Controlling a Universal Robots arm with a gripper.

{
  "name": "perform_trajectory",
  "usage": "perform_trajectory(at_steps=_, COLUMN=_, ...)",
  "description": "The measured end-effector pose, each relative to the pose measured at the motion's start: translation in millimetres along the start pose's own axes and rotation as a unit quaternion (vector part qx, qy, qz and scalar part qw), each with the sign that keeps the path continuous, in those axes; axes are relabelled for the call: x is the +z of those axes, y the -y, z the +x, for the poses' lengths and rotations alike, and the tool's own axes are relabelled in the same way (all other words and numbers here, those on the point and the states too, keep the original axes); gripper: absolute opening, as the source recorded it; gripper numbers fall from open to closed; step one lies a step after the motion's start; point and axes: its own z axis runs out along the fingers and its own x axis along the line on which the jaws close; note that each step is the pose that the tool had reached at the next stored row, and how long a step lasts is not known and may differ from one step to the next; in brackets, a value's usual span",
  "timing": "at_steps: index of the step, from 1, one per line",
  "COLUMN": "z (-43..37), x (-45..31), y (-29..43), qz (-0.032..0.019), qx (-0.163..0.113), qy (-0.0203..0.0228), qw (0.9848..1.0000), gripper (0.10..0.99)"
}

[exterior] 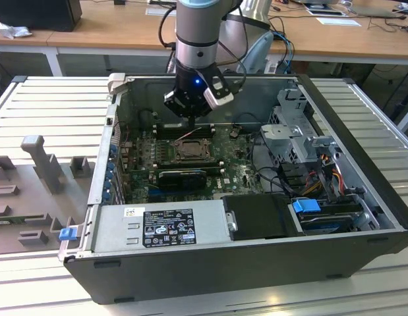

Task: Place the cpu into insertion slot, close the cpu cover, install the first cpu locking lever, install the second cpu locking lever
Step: 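Install the first cpu locking lever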

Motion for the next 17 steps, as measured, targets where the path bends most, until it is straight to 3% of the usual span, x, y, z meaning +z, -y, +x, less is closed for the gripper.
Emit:
perform_trajectory(at_steps=3, z=0.0, x=3.5, y=0.3, qz=0.0004, qx=-0.001, qy=0.0091, qw=1.0000, gripper=0.106)
perform_trajectory(at_steps=17, z=-11.0, x=21.3, y=-0.5, qz=0.0005, qx=-0.003, qy=0.0092, qw=1.0000, gripper=0.106)
